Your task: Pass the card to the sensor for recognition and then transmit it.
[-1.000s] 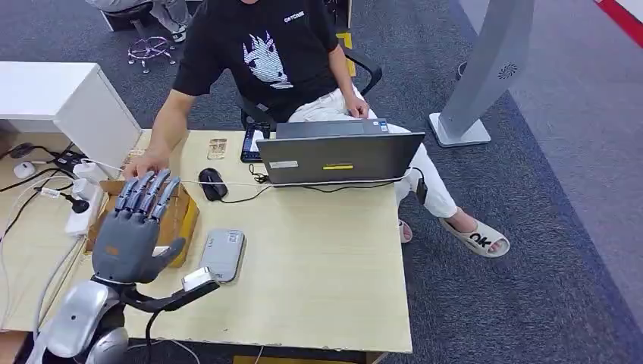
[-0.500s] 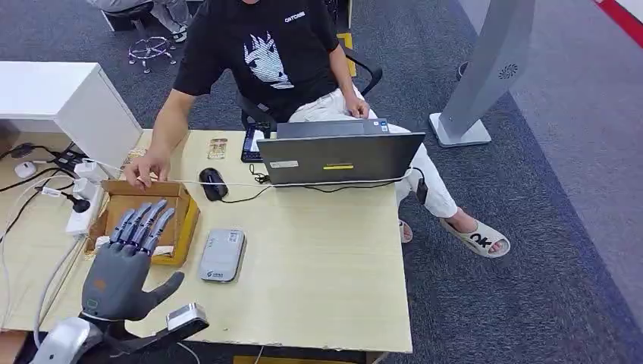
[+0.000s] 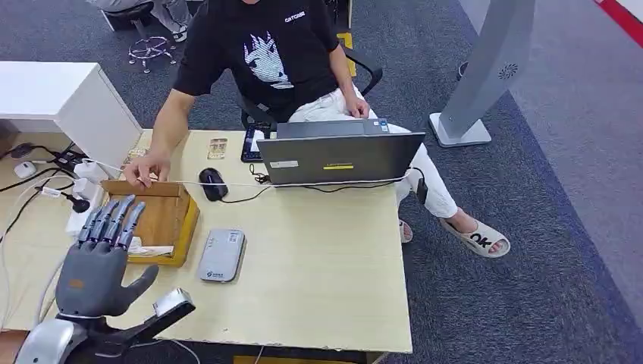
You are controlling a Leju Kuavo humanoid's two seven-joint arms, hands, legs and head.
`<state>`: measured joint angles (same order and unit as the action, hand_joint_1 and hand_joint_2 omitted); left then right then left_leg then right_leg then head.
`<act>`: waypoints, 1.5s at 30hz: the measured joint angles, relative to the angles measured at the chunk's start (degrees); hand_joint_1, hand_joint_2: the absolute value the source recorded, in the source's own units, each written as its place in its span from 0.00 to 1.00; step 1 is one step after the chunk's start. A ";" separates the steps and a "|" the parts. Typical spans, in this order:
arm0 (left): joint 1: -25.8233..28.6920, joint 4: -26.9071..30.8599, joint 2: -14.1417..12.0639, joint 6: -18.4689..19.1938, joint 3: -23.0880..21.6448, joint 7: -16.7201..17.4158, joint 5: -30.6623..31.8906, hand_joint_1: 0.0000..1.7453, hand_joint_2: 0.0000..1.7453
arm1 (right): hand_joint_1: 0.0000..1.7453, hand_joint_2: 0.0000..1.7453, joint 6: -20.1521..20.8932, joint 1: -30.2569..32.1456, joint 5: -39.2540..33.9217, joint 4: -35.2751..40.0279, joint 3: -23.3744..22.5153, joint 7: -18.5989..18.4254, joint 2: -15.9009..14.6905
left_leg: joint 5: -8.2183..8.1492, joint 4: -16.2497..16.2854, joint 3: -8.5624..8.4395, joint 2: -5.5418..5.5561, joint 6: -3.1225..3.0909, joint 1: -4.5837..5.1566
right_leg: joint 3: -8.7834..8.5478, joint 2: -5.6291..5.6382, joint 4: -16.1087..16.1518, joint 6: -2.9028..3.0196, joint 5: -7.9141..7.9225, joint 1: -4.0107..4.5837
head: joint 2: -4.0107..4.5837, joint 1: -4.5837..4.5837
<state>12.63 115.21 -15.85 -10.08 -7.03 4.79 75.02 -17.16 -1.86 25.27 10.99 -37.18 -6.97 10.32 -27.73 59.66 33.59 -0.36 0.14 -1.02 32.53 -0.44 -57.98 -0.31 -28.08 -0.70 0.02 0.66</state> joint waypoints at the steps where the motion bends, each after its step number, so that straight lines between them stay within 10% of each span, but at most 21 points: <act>1: -0.02 -0.02 0.15 -0.28 0.78 1.17 2.14 0.00 1.00 | 0.00 1.00 0.00 0.00 0.09 0.00 -0.02 -0.15 0.02 | 0.00 0.00 0.00 0.00 0.00 0.00 | 0.00 0.00 0.00 0.00 0.00 0.00 | 0.00 0.00; 10: -1.18 -3.45 0.50 6.14 5.48 6.40 10.14 0.00 1.00 | 0.00 1.00 0.13 -0.02 1.20 0.04 -0.35 -0.76 0.13 | 0.00 0.00 0.00 0.00 0.00 0.00 | 0.00 0.01 0.00 0.00 0.00 0.00 | 0.00 0.02; 45: -7.68 -22.99 1.53 9.90 10.51 3.08 -1.56 0.05 1.00 | 0.00 1.00 1.07 -0.09 5.38 0.37 -1.01 -1.27 0.11 | 0.00 0.00 0.00 -0.01 0.00 -0.01 | 0.01 0.01 0.00 0.00 0.01 0.00 | 0.00 0.00</act>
<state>4.95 92.22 -14.32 -0.17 3.47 7.87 73.46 -16.09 -1.95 30.64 11.37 -38.18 -8.24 10.43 -27.73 59.66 33.59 -0.37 0.15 -1.03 32.53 -0.43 -57.98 -0.30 -28.07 -0.70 0.02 0.66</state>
